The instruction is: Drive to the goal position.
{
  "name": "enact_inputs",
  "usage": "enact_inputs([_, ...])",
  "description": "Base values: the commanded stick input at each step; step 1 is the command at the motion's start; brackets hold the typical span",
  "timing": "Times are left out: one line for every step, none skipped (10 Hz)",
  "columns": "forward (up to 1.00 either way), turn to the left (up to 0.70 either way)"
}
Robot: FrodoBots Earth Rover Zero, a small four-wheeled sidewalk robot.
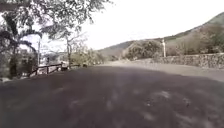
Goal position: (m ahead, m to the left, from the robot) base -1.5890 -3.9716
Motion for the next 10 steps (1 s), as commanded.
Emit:
enact_inputs([0.7, 0.0])
enact_inputs([0.7, 0.0])
enact_inputs([0.7, 0.0])
enact_inputs([0.7, 0.0])
enact_inputs([0.7, 0.0])
enact_inputs([0.7, 0.0])
enact_inputs([0.7, 0.0])
enact_inputs([0.7, 0.0])
enact_inputs([0.7, 0.0])
enact_inputs([0.7, 0.0])
